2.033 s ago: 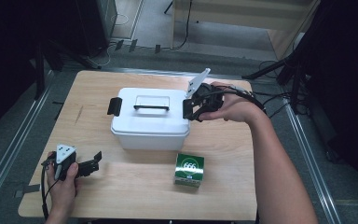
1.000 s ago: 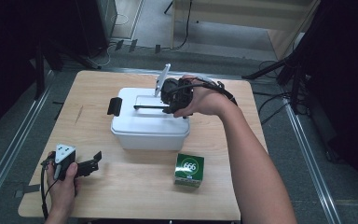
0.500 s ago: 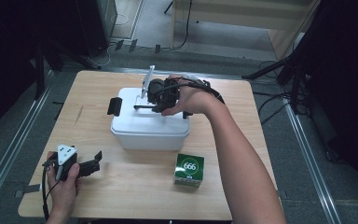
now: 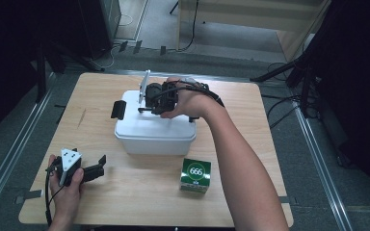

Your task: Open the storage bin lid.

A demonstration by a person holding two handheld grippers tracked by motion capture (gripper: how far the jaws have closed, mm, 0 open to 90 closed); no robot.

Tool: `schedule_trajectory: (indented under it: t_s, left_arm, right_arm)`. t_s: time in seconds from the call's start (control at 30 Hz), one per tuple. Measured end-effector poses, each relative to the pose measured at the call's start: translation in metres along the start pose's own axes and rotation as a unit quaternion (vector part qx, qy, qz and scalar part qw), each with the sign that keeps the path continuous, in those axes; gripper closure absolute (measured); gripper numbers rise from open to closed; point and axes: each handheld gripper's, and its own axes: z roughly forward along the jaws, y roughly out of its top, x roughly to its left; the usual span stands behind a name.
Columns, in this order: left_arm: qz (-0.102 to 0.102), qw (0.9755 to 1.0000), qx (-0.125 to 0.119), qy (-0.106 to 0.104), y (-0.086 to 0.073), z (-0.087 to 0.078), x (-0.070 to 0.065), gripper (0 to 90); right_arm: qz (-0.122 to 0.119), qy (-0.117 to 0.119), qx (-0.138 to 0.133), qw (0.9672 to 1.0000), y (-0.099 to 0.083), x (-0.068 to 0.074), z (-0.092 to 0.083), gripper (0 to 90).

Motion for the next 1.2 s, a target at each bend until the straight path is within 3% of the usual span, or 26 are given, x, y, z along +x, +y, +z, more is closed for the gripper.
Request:
schedule_trajectory:
  t_s: [0.27, 0.4, 0.63, 1.2]
  left_arm:
    - [0.001, 1.0, 0.006, -0.005, 0.001, 0.001, 0.0, 0.0]
    - [-0.002, 1.0, 0.005, -0.006, 0.001, 0.001, 0.001, 0.0]
    - [-0.002, 0.9999, 0.009, -0.007, 0.001, 0.002, 0.001, 0.0]
    - [-0.003, 0.9999, 0.01, -0.007, 0.001, 0.002, 0.001, 0.0]
  right_arm:
    - [0.0, -0.012, 0.008, 0.9999, 0.001, -0.001, -0.001, 85.6]
    - [0.007, -0.007, 0.009, 0.9999, 0.0, -0.003, -0.002, 85.7]
    - [-0.006, -0.003, 0.009, 0.9999, 0.003, -0.007, -0.004, 85.8]
    - [-0.002, -0.023, -0.006, 0.9997, -0.005, -0.012, -0.042, 85.9]
